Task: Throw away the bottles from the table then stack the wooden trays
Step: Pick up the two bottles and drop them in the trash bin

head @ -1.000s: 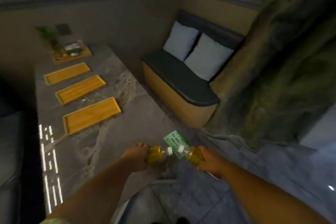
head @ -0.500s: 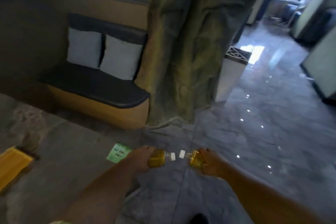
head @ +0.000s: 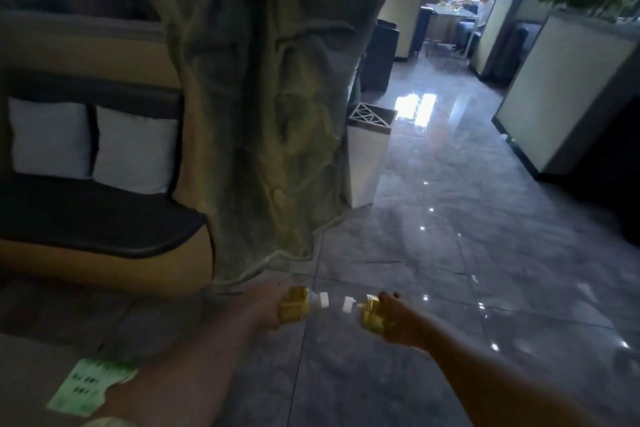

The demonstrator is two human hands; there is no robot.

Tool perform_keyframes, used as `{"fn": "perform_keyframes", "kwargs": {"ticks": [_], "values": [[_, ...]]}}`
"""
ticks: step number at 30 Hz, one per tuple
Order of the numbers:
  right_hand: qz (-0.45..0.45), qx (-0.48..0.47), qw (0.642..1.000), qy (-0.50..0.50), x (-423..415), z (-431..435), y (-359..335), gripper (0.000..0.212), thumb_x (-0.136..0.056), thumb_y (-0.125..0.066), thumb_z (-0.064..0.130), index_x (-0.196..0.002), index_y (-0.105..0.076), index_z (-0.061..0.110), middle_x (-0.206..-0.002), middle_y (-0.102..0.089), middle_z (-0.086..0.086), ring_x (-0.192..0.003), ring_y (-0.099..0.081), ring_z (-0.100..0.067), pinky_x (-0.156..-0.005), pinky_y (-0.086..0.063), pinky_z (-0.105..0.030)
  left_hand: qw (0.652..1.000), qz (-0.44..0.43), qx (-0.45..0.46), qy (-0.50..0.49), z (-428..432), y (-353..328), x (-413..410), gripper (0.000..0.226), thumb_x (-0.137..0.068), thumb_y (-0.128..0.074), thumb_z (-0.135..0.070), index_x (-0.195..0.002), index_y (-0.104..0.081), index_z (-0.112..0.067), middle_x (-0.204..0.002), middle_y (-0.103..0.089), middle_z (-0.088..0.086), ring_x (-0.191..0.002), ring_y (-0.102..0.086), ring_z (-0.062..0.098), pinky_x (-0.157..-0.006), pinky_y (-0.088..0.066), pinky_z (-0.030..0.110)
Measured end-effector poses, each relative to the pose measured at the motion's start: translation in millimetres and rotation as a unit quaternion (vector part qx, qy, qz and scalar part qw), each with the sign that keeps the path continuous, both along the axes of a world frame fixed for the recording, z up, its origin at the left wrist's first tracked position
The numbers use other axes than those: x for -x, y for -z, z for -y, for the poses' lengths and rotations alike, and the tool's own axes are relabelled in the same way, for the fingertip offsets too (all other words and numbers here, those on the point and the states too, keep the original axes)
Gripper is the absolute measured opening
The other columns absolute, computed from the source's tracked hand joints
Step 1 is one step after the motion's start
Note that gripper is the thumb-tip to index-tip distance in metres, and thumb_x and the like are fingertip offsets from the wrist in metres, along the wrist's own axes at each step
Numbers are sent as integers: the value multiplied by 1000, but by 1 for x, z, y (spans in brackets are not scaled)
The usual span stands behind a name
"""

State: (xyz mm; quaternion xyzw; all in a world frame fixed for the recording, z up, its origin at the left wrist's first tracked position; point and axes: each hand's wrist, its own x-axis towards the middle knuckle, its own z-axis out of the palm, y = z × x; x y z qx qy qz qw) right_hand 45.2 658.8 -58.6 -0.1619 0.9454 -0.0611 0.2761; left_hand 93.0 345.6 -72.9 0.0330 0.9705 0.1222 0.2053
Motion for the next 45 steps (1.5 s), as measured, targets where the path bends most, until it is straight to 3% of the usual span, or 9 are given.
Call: {"fn": "perform_keyframes", "kwargs": {"ticks": [5,9,11,16,25,29,33,39,45], "values": [[-5,15,999,34,43,-55,-1,69,-70,-75,33,-130,-44,25,-127,-52,-7,-115,-57,-26,-91,-51,-34,1000,2,-2,19,-57,-9,56,70,-68,-74,-24,-132,-45,-28,-137,-53,5,-122,-53,23,-97,-44,33],[19,63,993,99,79,-81,0,78,-74,-76,22,-142,-39,17,-140,-43,-16,-128,-48,-35,-103,-46,-46,998,-22,-3,52,-85,-17,102,53,-72,-73,-22,-122,-55,-28,-128,-57,2,-114,-58,20,-91,-48,29],[21,61,991,117,98,-91,1,82,-74,-75,22,-145,-35,18,-145,-40,-18,-131,-44,-37,-108,-42,-48,997,-21,14,70,-94,-18,126,57,-74,-73,-27,-127,-54,-29,-129,-58,0,-117,-57,19,-96,-47,31],[15,65,988,136,156,-109,0,78,-76,-73,20,-144,-35,16,-143,-41,-19,-128,-47,-37,-105,-43,-49,998,-7,24,62,-112,-15,196,55,-77,-68,-25,-128,-50,-21,-133,-53,9,-119,-53,27,-95,-44,33],[-5,7,989,145,326,-121,-12,75,-76,-73,31,-142,-38,21,-138,-48,-14,-123,-52,-33,-101,-46,-43,997,-19,-4,71,-128,-9,393,63,-70,-72,-25,-129,-49,-25,-130,-55,7,-116,-55,27,-92,-47,31],[-8,22,987,160,401,-124,-20,72,-74,-75,31,-137,-41,21,-132,-52,-10,-117,-54,-29,-98,-48,-40,997,-2,-21,71,-132,-14,482,83,-69,-77,-21,-142,-37,-22,-139,-48,9,-125,-49,28,-103,-43,34],[1,71,984,165,469,-135,-35,70,-74,-78,23,-135,-44,24,-131,-48,-5,-110,-51,-18,-84,-49,-26,995,-5,8,97,-140,-23,559,69,-68,-79,-20,-129,-46,-18,-132,-50,9,-119,-51,27,-98,-44,35],[-8,31,988,151,560,-159,-49,71,-79,-76,24,-140,-40,19,-137,-49,-6,-120,-52,-21,-99,-46,-33,995,-2,5,103,-157,-33,650,67,-68,-78,-27,-127,-47,-24,-129,-52,4,-116,-53,25,-95,-48,37],[1,43,986,159,667,-193,-33,73,-76,-78,24,-138,-41,19,-135,-50,-9,-118,-53,-25,-99,-48,-40,993,4,36,113,-192,-36,748,65,-71,-77,-29,-127,-46,-23,-131,-51,4,-117,-52,26,-96,-47,39]]}}
